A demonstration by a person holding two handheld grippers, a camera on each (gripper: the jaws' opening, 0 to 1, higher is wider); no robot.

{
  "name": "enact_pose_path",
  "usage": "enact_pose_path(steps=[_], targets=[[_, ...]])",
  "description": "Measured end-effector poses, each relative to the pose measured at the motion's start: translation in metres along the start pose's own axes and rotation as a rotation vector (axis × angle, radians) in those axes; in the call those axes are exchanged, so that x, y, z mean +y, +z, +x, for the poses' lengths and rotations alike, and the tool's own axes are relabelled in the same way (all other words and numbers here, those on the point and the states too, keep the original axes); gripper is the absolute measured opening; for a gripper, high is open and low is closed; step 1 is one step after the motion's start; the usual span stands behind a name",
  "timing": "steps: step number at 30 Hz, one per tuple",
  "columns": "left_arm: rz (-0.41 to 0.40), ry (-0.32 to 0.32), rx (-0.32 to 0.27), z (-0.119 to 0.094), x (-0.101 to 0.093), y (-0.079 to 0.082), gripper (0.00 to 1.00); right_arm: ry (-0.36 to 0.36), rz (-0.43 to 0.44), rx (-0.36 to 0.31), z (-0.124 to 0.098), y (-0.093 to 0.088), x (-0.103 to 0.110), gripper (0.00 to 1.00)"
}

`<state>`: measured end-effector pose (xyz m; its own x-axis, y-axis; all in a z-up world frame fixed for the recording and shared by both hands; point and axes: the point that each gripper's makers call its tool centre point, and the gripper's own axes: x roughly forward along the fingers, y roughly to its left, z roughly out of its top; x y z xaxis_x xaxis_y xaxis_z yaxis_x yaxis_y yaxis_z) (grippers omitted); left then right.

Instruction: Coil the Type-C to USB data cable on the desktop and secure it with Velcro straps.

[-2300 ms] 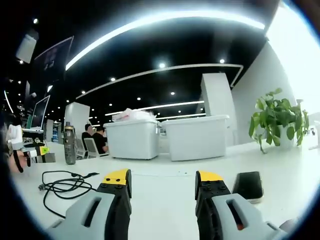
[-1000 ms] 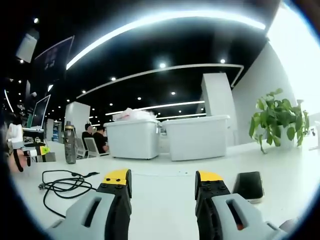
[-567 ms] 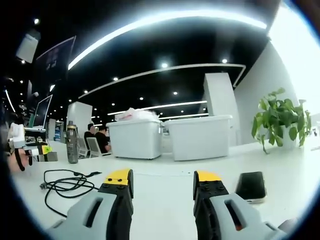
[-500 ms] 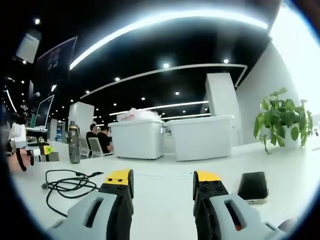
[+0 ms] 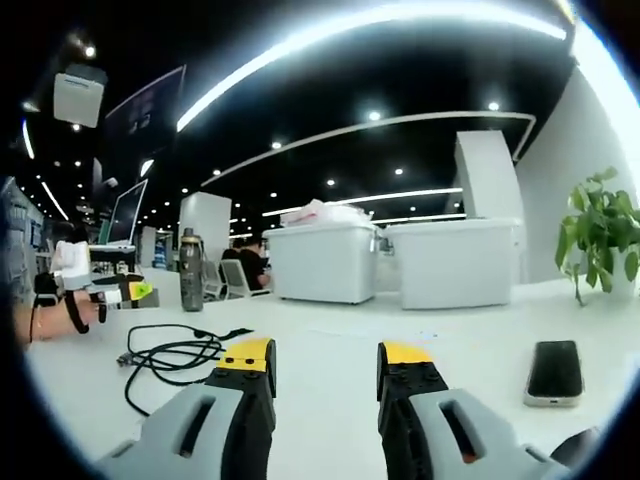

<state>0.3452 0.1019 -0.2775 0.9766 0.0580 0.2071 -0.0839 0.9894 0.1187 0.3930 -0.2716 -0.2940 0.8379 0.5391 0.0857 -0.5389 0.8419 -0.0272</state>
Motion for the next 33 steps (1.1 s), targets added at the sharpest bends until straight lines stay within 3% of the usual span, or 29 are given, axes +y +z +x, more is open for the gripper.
enact_pose_path(steps=[5,8,13,17,19,22,26,33], targets=[[-0.032,-0.022,-0.036,0.005,0.000,0.006,0.49,0.087,-0.013,0.059,0.014,-0.010,0.028,0.39],[-0.005,-0.042,-0.057,0.010,0.000,0.007,0.50,0.151,0.018,0.087,0.022,-0.014,0.046,0.39],[-0.030,-0.060,-0.074,0.017,0.007,0.006,0.50,0.219,-0.017,0.118,0.036,-0.015,0.066,0.39],[0.041,-0.059,-0.060,0.023,0.013,-0.002,0.49,0.258,0.048,0.152,0.052,-0.017,0.075,0.38],[0.049,-0.051,-0.056,0.025,0.018,-0.005,0.49,0.276,0.093,0.205,0.065,-0.027,0.077,0.38],[0.040,-0.048,-0.050,0.024,0.021,-0.005,0.49,0.305,0.095,0.276,0.080,-0.043,0.083,0.36],[0.019,-0.079,-0.064,0.020,0.012,0.001,0.49,0.343,0.124,0.316,0.097,-0.057,0.094,0.32],[0.004,-0.119,-0.067,0.018,0.000,0.004,0.49,0.377,0.017,0.374,0.106,-0.081,0.108,0.30]])
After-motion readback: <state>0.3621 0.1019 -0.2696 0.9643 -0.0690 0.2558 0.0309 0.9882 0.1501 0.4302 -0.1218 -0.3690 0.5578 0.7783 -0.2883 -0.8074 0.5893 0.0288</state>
